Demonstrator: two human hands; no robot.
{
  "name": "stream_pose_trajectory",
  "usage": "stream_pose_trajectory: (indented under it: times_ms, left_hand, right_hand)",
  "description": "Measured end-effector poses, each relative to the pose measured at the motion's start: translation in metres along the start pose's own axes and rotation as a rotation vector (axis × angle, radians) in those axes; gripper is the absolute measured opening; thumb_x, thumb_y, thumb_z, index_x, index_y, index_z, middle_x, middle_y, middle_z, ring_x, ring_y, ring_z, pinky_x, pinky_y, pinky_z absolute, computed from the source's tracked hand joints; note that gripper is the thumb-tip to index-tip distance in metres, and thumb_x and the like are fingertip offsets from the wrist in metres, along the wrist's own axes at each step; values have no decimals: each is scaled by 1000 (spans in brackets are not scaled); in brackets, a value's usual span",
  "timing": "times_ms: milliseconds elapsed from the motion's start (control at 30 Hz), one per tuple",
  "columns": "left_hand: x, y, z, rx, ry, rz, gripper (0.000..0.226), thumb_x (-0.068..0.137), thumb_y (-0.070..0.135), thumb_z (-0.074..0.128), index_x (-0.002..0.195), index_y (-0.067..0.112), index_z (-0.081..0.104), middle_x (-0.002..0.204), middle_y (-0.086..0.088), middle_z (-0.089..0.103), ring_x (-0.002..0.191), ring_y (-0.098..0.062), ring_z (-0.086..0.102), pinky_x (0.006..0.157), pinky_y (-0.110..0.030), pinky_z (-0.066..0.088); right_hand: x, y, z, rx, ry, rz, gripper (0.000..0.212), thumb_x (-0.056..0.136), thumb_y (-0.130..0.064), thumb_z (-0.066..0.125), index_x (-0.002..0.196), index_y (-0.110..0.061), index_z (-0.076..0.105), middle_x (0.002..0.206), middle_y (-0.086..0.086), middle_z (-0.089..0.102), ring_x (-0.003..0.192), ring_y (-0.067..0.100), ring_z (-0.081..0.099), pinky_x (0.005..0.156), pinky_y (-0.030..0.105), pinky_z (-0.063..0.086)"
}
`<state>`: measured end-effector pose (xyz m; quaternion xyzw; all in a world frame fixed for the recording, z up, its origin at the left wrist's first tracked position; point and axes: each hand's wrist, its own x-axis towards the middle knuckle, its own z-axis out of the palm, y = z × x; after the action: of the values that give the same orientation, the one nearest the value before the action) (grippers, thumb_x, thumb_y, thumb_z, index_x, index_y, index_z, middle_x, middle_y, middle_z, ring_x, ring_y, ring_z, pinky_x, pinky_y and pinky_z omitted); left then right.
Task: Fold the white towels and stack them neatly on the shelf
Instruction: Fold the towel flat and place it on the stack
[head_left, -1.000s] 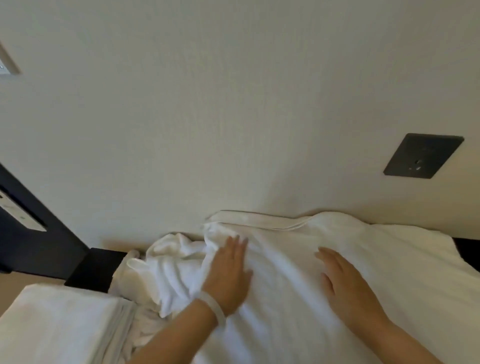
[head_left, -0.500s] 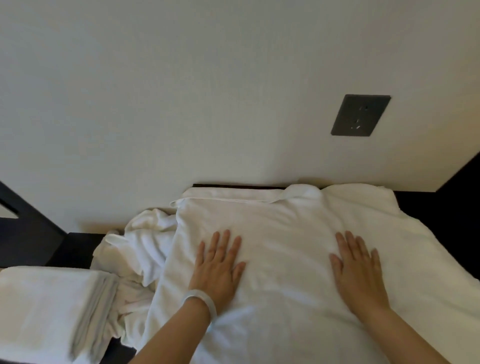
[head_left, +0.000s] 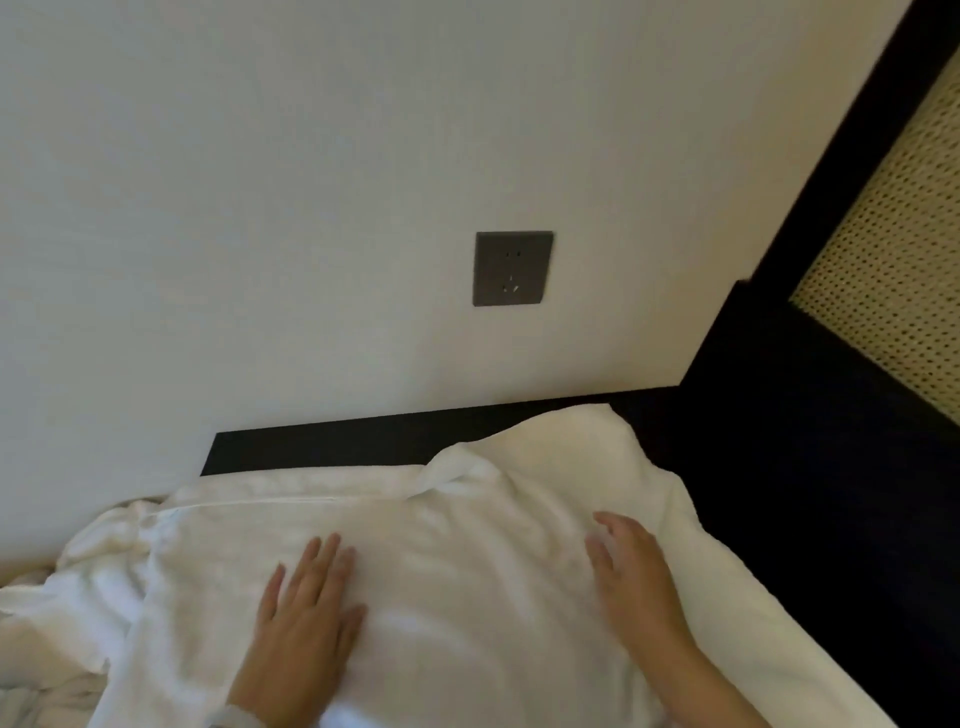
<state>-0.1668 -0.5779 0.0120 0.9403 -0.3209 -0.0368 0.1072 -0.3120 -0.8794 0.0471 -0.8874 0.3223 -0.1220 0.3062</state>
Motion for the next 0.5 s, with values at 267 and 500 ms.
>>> stream_pose_trajectory:
  times_ms: [267, 500]
  left_hand:
    - [160, 146, -16, -33, -26, 242, 57, 104, 38, 30, 155, 16, 17, 163, 0, 9, 151, -19, 8, 122, -34, 4]
    - [232, 176, -8, -55, -245, 48, 62, 99, 34, 49, 151, 14, 23, 147, -6, 36, 135, -25, 35, 109, -34, 32]
  right_hand:
    - [127, 19, -50, 25, 24, 223, 48, 98, -25, 58, 143, -13, 45, 140, 7, 50, 128, 25, 47, 105, 40, 42]
    - [188, 18, -34, 138, -106, 412, 58, 87, -18, 73, 138, -6, 48, 135, 14, 52, 118, 31, 55, 90, 34, 45]
